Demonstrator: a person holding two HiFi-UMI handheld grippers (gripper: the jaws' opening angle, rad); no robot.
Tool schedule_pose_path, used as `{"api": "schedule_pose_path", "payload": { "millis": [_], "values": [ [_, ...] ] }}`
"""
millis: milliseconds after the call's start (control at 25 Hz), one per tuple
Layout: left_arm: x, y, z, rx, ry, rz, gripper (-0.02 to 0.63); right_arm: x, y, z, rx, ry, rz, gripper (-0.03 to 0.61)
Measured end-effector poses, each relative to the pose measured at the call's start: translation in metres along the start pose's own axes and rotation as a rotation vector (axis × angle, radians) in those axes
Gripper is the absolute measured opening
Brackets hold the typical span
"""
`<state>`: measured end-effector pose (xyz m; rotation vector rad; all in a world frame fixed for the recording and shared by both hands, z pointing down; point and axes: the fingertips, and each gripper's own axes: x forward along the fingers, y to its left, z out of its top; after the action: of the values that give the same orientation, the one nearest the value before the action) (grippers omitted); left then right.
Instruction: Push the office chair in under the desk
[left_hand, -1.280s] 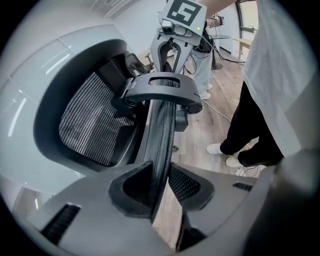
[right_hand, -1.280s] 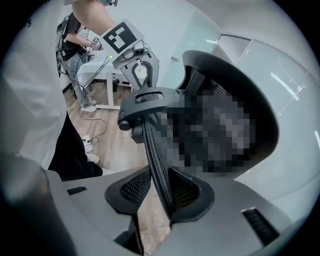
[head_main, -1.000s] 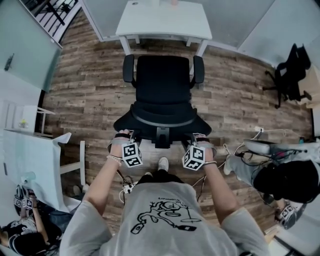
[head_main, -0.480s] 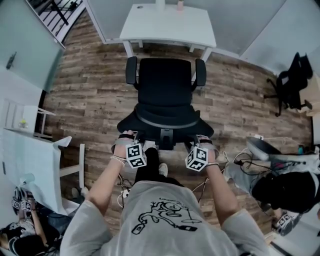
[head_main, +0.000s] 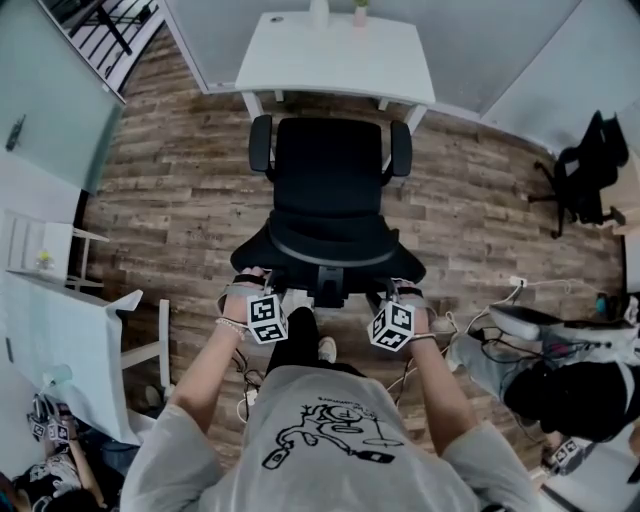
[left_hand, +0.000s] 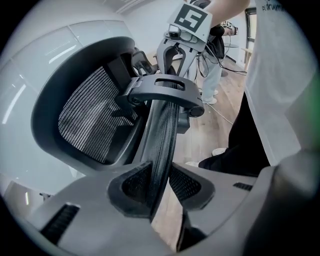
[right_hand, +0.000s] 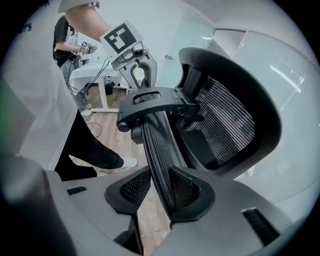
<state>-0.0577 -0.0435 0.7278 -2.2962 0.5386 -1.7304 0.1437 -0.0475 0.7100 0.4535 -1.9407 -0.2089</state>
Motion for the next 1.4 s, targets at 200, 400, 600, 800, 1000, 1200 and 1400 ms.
{"api": "schedule_pose_path", "payload": {
  "millis": [200,400,600,800,1000,1200,1400],
  "values": [
    [0.01,0.02,-0.006,0.008,-0.016,-0.026,0.11,0.015,-0.019,0.007,0.026,0.012,0.015,0.14],
    [0.021,0.054,-0.016,0.031,-0.001,-0.034,0.115,0.033,-0.043,0.018,0.049,0.031,0.038,0.14],
    [0.03,0.085,-0.02,0.05,0.012,-0.027,0.115,0.047,-0.069,0.026,0.067,0.035,0.03,0.14],
    [0.039,0.106,-0.019,0.06,0.002,-0.031,0.115,0.056,-0.088,0.028,0.078,0.038,0.032,0.14],
    [0.046,0.129,-0.022,0.055,0.005,-0.028,0.117,0.065,-0.108,0.034,0.087,0.038,0.027,0.141],
    [0.056,0.151,-0.026,0.049,0.003,-0.023,0.117,0.077,-0.127,0.04,0.09,0.046,0.022,0.141],
    [0.062,0.166,-0.022,0.058,-0.02,-0.035,0.117,0.083,-0.143,0.039,0.099,0.065,0.015,0.144]
  ]
}}
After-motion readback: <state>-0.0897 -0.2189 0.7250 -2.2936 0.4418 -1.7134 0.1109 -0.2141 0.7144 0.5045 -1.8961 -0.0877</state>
